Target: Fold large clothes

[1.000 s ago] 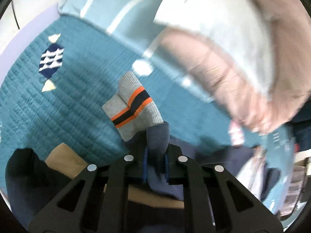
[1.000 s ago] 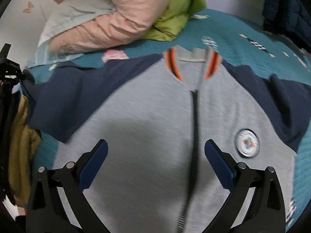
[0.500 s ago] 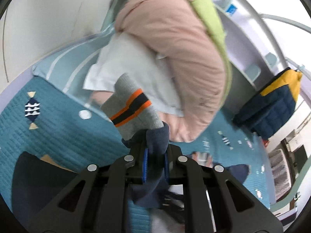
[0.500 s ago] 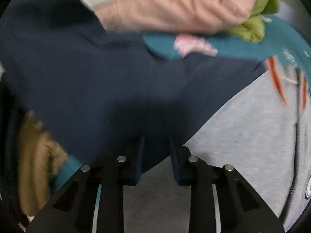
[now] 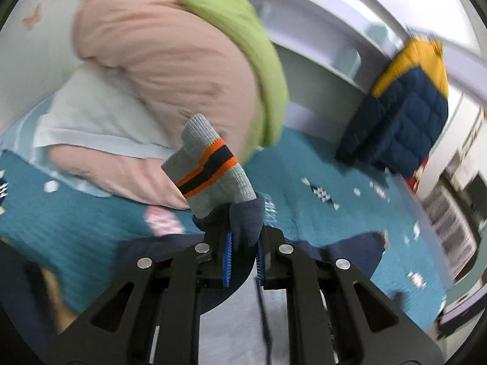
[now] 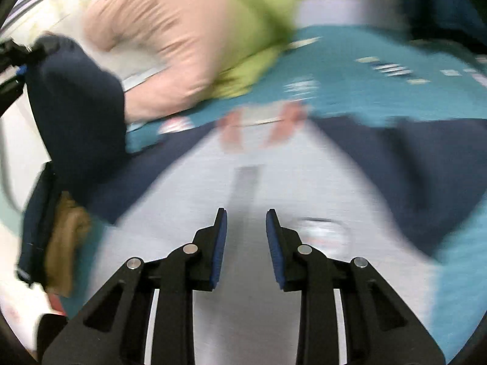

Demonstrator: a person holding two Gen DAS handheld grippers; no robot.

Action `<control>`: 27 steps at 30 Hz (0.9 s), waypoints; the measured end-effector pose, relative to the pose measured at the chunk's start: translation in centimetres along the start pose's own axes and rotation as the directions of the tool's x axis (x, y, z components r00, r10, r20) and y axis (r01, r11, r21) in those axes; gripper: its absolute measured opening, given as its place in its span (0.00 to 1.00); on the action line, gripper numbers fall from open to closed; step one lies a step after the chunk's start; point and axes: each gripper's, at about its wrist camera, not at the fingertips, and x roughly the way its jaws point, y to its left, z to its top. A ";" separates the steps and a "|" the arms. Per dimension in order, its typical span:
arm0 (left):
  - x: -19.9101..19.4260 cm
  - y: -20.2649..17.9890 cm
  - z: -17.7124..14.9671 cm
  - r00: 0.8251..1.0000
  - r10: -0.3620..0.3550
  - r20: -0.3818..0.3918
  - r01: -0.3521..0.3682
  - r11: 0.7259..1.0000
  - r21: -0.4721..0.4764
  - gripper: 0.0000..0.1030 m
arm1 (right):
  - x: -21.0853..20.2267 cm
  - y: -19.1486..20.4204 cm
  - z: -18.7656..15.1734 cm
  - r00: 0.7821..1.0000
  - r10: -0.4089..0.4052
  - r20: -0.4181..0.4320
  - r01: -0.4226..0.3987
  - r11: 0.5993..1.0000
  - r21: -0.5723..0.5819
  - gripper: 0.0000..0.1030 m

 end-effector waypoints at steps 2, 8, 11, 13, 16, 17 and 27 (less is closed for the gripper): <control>3.2 -3.0 -1.9 1.000 -0.005 -0.020 0.006 0.999 0.037 0.12 | -2.0 -3.7 -0.4 0.998 -0.057 0.028 0.055 0.997 0.058 0.31; 12.6 -10.5 -9.3 0.993 0.022 -0.117 -0.005 0.989 0.147 0.12 | -5.0 -13.4 -1.2 0.984 -0.168 0.061 0.147 0.956 0.253 0.32; 16.4 -13.4 -12.8 0.986 0.058 -0.154 -0.021 0.972 0.234 0.12 | -6.0 -16.5 -1.3 0.974 -0.208 0.086 0.175 0.938 0.299 0.36; 18.5 -14.9 -15.0 0.977 0.104 -0.185 -0.044 0.953 0.301 0.12 | -6.4 -18.0 -1.6 0.970 -0.232 0.075 0.196 0.925 0.326 0.38; 19.8 -16.3 -17.3 0.969 0.097 -0.228 -0.019 0.946 0.322 0.41 | -6.7 -20.6 -2.1 0.971 -0.225 0.077 0.177 0.898 0.403 0.39; 19.7 -16.6 -17.9 0.968 0.044 -0.248 0.032 0.955 0.295 0.50 | -6.8 -21.4 -2.4 0.970 -0.229 0.080 0.174 0.886 0.429 0.40; 17.8 -15.1 -18.2 0.963 -0.107 -0.249 0.147 0.977 0.151 0.66 | -7.1 -24.9 -3.2 0.971 -0.223 0.088 0.141 0.826 0.546 0.45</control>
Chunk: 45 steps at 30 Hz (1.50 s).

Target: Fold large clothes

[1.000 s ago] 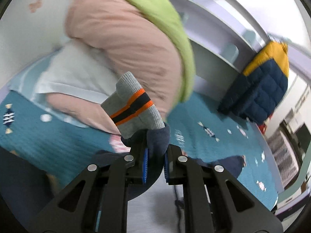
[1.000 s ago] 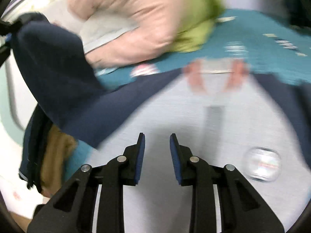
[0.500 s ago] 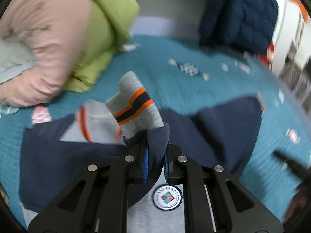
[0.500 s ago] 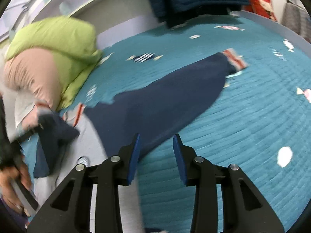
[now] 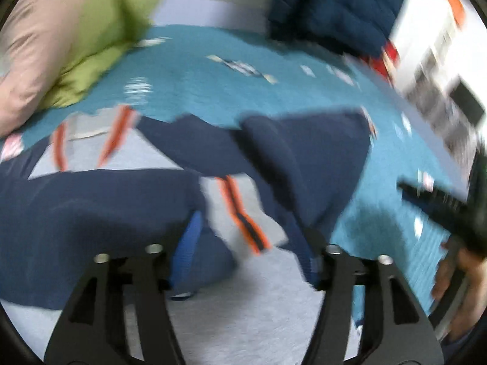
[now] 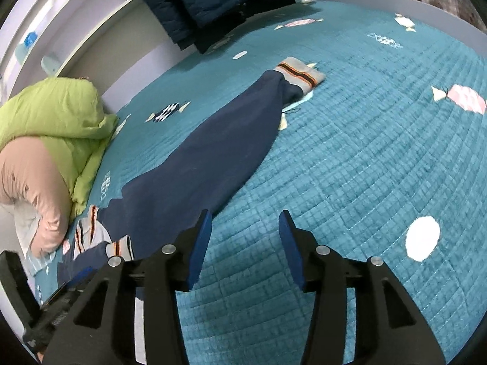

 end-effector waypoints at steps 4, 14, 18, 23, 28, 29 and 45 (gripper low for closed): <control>-0.6 2.3 1.1 0.997 0.080 0.007 -0.080 0.995 -0.054 0.66 | 1.0 -1.2 1.0 0.998 0.060 0.009 -0.061 0.992 0.110 0.47; 4.8 1.3 -0.9 0.964 0.203 -0.172 -0.187 0.977 0.107 0.65 | 7.2 -2.5 6.9 0.999 0.032 0.022 -0.037 0.972 0.233 0.48; 4.8 1.2 -1.0 0.964 0.198 -0.179 -0.179 0.977 0.115 0.65 | 10.0 -2.6 8.4 0.998 0.070 -0.001 -0.068 0.963 0.259 0.48; 5.1 1.4 -0.4 0.964 0.179 -0.194 -0.160 0.981 0.113 0.66 | 10.6 -3.3 9.5 0.993 0.120 0.011 -0.118 0.944 0.307 0.05; 3.1 3.6 0.6 0.985 0.034 -0.170 -0.041 0.999 -0.036 0.66 | 3.5 4.7 9.4 0.976 0.125 0.176 -0.127 0.992 0.002 0.05; 1.5 4.4 0.9 0.992 -0.006 -0.129 -0.005 0.996 -0.085 0.69 | 1.8 7.0 9.0 0.967 0.153 0.205 -0.144 0.988 -0.058 0.05; -15.1 24.3 -2.1 0.941 0.334 -0.049 -0.332 0.889 -0.316 0.71 | 1.1 40.0 -13.4 0.968 0.250 0.019 -0.188 0.773 -0.606 0.09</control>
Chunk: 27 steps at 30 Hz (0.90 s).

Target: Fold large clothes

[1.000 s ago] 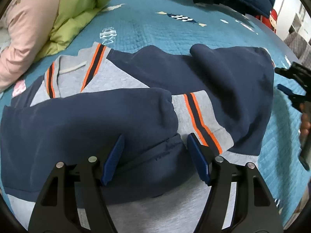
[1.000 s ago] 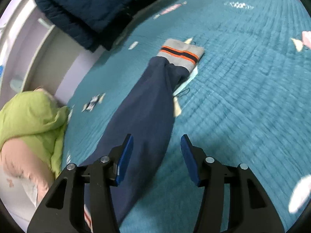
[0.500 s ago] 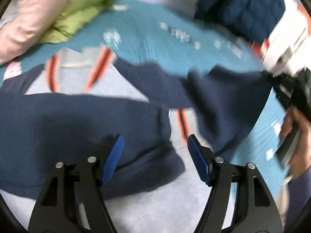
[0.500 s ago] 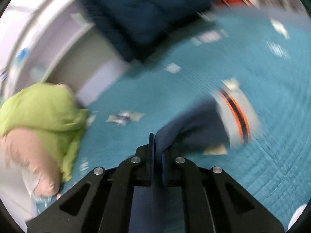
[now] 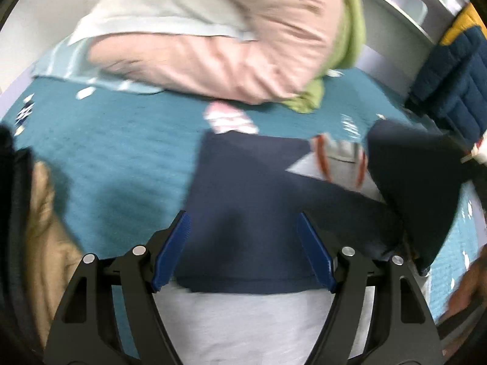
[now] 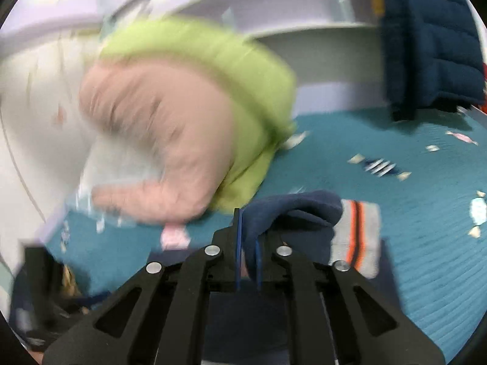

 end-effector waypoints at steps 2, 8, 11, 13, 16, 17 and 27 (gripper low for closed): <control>-0.6 2.3 -0.5 1.000 0.018 -0.010 -0.018 1.000 -0.015 0.71 | 3.9 4.1 -3.1 0.989 -0.062 -0.132 0.045 0.991 -0.127 0.24; -1.1 6.3 -1.8 0.999 0.029 -0.037 -0.032 0.997 -0.077 0.72 | 4.9 7.4 -8.7 0.964 -0.138 -0.229 0.061 0.947 -0.316 0.60; -1.3 6.8 -2.0 0.999 0.019 -0.027 -0.022 0.994 -0.106 0.75 | 1.9 5.9 -7.4 0.983 -0.049 -0.178 0.002 0.968 -0.250 0.72; -1.3 6.4 -2.0 1.000 0.005 -0.024 -0.008 0.993 -0.116 0.76 | 0.2 4.6 -6.6 0.988 0.010 -0.152 -0.039 0.981 -0.190 0.83; -1.0 5.0 -1.8 0.999 -0.016 -0.033 0.012 0.994 -0.107 0.76 | -2.0 0.4 -5.0 0.990 0.082 -0.111 -0.086 0.996 -0.030 0.83; -0.7 4.3 -1.6 0.999 -0.024 -0.036 0.020 0.995 -0.096 0.76 | -2.2 -0.7 -4.6 0.991 0.074 -0.108 -0.072 0.997 0.021 0.83; 0.9 -9.7 0.6 0.985 -0.155 -0.076 0.168 0.960 0.224 0.76 | 1.4 -19.2 -9.6 0.937 0.076 -0.341 0.067 0.919 0.388 0.01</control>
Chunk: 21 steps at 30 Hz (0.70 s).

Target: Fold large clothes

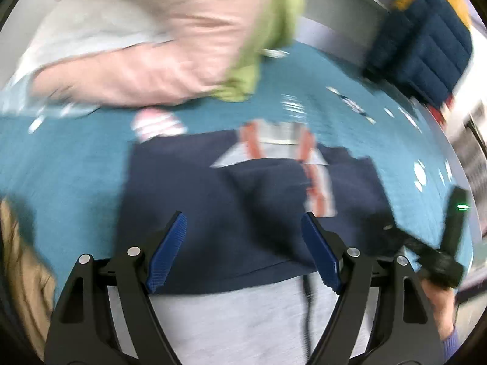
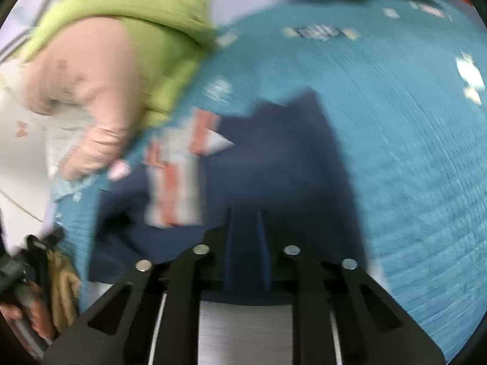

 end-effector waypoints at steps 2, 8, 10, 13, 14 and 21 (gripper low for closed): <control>1.7 -3.2 0.8 0.999 -0.017 -0.029 0.019 0.996 0.090 0.76 | -0.3 -1.3 -0.3 1.000 0.017 0.014 -0.017 1.000 -0.014 0.00; 7.5 -11.8 0.5 0.986 0.062 -0.155 0.003 0.922 0.388 0.76 | -0.6 -3.2 -0.8 0.994 0.107 0.001 -0.107 0.994 0.011 0.00; 9.6 -13.1 0.2 0.975 0.163 -0.150 -0.077 0.884 0.460 0.76 | -0.7 -3.4 -0.9 0.994 0.112 0.000 -0.112 0.994 -0.013 0.00; 12.1 -13.1 0.1 0.953 0.237 -0.188 -0.121 0.868 0.482 0.76 | -0.8 -3.9 -0.7 0.991 0.135 -0.009 -0.135 0.991 -0.002 0.00; 12.8 -13.1 0.0 0.946 0.267 -0.184 -0.145 0.855 0.498 0.76 | -0.8 -4.0 -0.6 0.990 0.143 -0.015 -0.143 0.990 0.008 0.00; 14.1 -12.4 0.2 0.943 0.308 -0.123 -0.209 0.840 0.501 0.61 | -0.7 -4.2 -0.6 0.987 0.162 -0.020 -0.162 0.987 0.008 0.00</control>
